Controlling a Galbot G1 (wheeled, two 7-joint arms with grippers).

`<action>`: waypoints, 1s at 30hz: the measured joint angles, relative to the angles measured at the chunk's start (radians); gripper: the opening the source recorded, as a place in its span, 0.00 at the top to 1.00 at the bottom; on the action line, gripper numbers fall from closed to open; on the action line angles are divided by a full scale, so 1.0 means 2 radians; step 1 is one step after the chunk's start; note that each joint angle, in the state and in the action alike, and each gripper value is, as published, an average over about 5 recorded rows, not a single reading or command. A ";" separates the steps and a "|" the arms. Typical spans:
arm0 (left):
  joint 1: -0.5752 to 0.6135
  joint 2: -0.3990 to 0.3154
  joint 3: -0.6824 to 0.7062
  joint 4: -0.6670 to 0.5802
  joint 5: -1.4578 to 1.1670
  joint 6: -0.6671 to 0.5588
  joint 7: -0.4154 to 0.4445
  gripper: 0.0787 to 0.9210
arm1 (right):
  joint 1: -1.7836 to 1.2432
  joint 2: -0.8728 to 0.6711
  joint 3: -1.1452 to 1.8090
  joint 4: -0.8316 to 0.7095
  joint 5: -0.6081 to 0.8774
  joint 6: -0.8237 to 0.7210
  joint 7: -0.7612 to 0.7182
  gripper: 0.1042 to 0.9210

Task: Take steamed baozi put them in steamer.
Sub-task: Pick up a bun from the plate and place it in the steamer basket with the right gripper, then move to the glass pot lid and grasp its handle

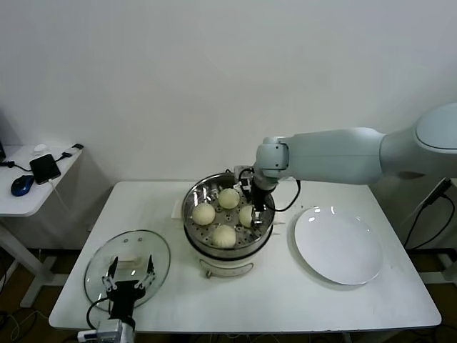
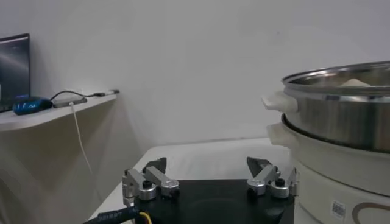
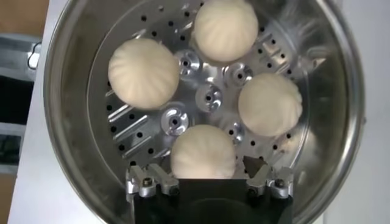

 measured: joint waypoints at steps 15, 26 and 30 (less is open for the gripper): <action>-0.002 0.000 0.000 -0.003 0.001 -0.011 0.003 0.12 | -0.045 -0.095 0.167 -0.033 0.008 0.062 0.074 0.12; -0.013 0.000 0.000 0.006 0.002 -0.019 0.003 0.12 | -0.260 -0.226 0.461 0.014 -0.056 0.079 0.241 0.12; -0.013 0.002 -0.001 0.007 0.006 -0.021 0.003 0.12 | -0.391 -0.257 0.594 0.039 -0.089 0.101 0.261 0.12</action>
